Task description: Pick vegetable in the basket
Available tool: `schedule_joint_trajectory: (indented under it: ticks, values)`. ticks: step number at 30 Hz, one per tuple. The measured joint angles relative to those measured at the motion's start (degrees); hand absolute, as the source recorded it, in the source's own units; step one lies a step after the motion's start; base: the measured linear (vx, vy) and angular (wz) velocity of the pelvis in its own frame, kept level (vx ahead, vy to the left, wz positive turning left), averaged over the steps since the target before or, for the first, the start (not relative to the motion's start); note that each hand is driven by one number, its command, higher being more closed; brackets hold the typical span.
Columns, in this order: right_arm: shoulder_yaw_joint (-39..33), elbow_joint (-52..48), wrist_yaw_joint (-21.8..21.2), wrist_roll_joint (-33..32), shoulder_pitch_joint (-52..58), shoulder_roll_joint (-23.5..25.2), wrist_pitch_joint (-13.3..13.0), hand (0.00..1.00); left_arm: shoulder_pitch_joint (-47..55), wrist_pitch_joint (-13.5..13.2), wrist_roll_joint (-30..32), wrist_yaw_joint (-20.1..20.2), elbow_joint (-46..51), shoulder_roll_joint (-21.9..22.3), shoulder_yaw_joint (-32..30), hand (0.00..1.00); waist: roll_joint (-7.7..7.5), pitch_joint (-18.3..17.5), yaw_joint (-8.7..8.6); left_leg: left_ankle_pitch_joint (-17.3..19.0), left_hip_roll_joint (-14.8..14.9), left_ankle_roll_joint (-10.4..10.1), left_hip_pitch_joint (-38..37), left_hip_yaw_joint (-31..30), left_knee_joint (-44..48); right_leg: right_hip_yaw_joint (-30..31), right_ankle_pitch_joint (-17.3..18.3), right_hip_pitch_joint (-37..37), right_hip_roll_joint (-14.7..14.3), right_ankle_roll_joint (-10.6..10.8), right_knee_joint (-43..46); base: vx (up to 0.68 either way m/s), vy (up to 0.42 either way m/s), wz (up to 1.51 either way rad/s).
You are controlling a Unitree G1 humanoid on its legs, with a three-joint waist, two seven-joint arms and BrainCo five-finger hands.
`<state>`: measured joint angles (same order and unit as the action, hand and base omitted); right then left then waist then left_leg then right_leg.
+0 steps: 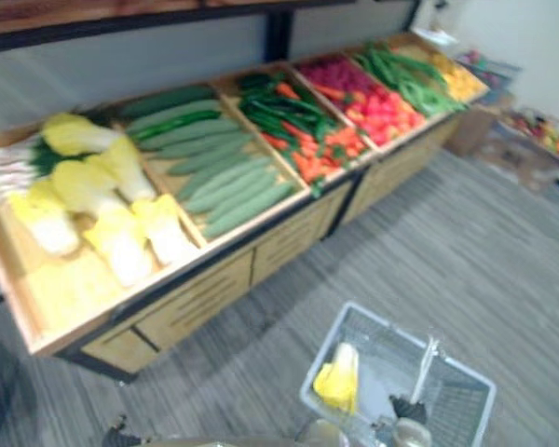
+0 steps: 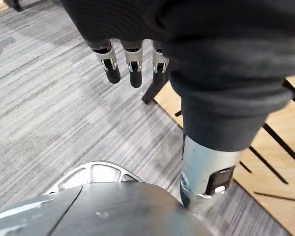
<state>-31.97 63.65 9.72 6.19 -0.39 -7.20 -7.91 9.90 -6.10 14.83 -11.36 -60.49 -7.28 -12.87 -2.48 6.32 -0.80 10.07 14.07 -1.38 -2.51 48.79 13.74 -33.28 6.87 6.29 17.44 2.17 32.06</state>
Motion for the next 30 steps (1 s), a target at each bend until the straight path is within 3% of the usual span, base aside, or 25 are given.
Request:
schedule_joint_trajectory:
  ticks: [2,3,4,5,9,10,11,12,14,18,21,22,24,26,30]
  values:
    - [-1.26,0.34,0.08,-0.03,-0.58,-0.4,0.44,1.0,-0.78,-0.06,-0.01,0.42,-0.05,1.68,-0.42,0.0,1.85,1.14,-0.15,-2.79,-0.13,-0.95,-0.49,3.66,-2.7,0.64,0.88,-0.88,-3.92,0.94,-10.24,-0.12,-0.236,-1.18]
    - [-1.21,0.35,0.07,-0.04,-0.61,-0.36,0.49,1.0,-0.77,-0.09,-0.02,0.41,-0.08,1.81,-0.46,0.0,1.83,1.15,-0.15,-2.88,-0.17,-1.07,-0.43,4.22,-2.71,0.89,1.42,-0.93,-4.24,0.85,-11.36,-0.11,-0.28,-1.07]
    - [-1.17,0.38,0.08,-0.06,-0.65,-0.05,0.7,1.0,-1.54,-0.01,-0.04,0.36,-0.58,2.1,-0.94,0.0,1.8,1.92,-0.36,-2.88,0.01,-1.13,-0.16,6.19,-1.41,1.87,4.22,-1.73,-5.85,0.15,-16.67,-0.07,-0.243,-0.71]
    - [-1.19,0.29,0.15,-0.14,-0.64,-0.14,0.77,1.0,-2.09,0.08,-0.03,0.36,-1.05,2.14,-0.88,0.0,2.63,2.28,-0.72,-2.87,1.1,-1.19,0.06,6.27,-0.46,2.02,3.32,-1.85,-6.66,0.4,-17.57,-0.07,-0.279,-0.69]
    - [0.13,0.31,1.11,-2.42,1.28,-0.39,0.69,1.0,-2.96,0.04,0.02,0.16,-1.11,2.49,-0.83,0.0,3.31,2.59,-1.21,-3.27,9.46,-1.62,0.53,5.71,12.59,6.18,3.91,-2.93,-11.14,-1.45,-19.81,-0.06,-0.223,-0.66]
    - [1.94,0.3,1.09,-2.44,1.58,-0.86,0.09,1.0,-2.91,0.05,0.0,0.15,-1.09,2.35,-1.0,0.0,3.26,2.65,-1.07,-4.74,11.96,-1.39,0.82,4.75,17.09,8.31,4.13,-3.06,-12.14,-2.03,-19.83,-0.02,-0.172,-0.93]
    - [3.12,0.21,1.13,-2.44,1.79,-1.28,-0.32,1.0,-2.83,0.02,-0.03,-0.08,-0.98,2.27,-1.07,0.0,2.95,2.85,-1.01,-7.43,13.27,-0.48,2.02,-0.26,21.34,10.97,3.65,-3.58,-12.75,-2.97,-19.92,0.01,-0.159,-1.01]
    - [3.41,0.14,1.11,-2.43,1.75,-1.5,-0.42,1.0,-2.74,-0.06,-0.14,-0.41,-0.76,2.4,-1.35,0.0,2.86,2.88,-0.69,-7.87,13.29,-0.77,3.48,-3.41,22.98,12.64,3.41,-3.68,-12.9,-3.35,-19.84,0.04,-0.117,-1.16]
    - [5.72,0.39,0.99,-2.38,0.81,-3.22,-0.46,1.0,-2.33,-0.42,-0.39,-1.74,0.11,3.14,-1.51,0.0,2.72,2.89,-0.3,-4.1,5.79,-3.84,6.27,-19.94,20.56,19.35,2.37,-3.09,-12.6,-3.37,-20.42,0.07,-0.019,-1.39]
    - [8.86,0.74,0.53,-2.26,0.02,-3.61,-0.61,1.0,-1.81,-1.07,-0.71,-2.3,0.35,3.67,-1.52,0.0,2.77,2.87,0.92,-0.31,-4.48,-6.43,7.73,-36.9,10.23,29.87,-0.9,-2.65,-13.9,-1.83,-25.05,0.08,0.104,-1.52]
    - [9.05,1.43,0.59,-2.43,0.29,-3.49,-0.76,1.0,-1.81,-1.28,-0.77,-2.35,0.2,3.93,-1.55,0.0,3.43,2.59,1.12,-1.09,-7.0,-5.68,8.04,-45.91,-1.51,35.68,-2.78,-2.41,-15.25,-0.08,-27.07,0.09,0.217,-1.16]
    - [8.9,1.32,0.82,-2.49,0.63,-3.6,-0.76,1.0,-1.78,-1.34,-0.76,-2.37,0.09,4.83,-1.77,0.0,5.32,2.13,1.39,-1.47,-6.24,-6.0,6.82,-47.08,-4.79,37.07,-2.87,-2.27,-16.35,0.71,-27.04,0.12,0.282,-0.79]
    - [8.74,0.13,1.11,-2.59,1.99,-1.66,-0.93,1.0,-2.05,-1.36,-0.59,-2.42,1.09,3.99,-2.15,0.0,3.12,1.71,1.32,-1.48,-8.14,-5.6,7.07,-45.79,-5.12,34.9,-3.28,-2.44,-14.08,1.5,-27.24,0.13,0.284,-0.29]
    - [8.78,-1.2,1.35,-2.6,3.03,-0.7,-1.09,1.0,-2.32,-1.55,-0.45,-2.47,2.28,3.78,-2.06,0.0,1.49,1.64,2.55,-1.41,-10.38,-5.5,5.44,-44.22,-5.72,33.8,-3.0,-2.83,-11.7,1.99,-27.44,0.12,0.237,-0.2]
    - [9.04,-2.93,1.1,-2.13,3.29,-0.5,-1.12,1.0,-2.9,-1.89,-0.01,-2.03,2.31,3.78,-0.5,0.0,1.66,1.37,2.95,-1.29,-12.42,-5.29,3.59,-42.96,-6.61,33.66,-2.88,-3.9,-9.65,2.19,-27.19,0.03,0.148,-0.06]
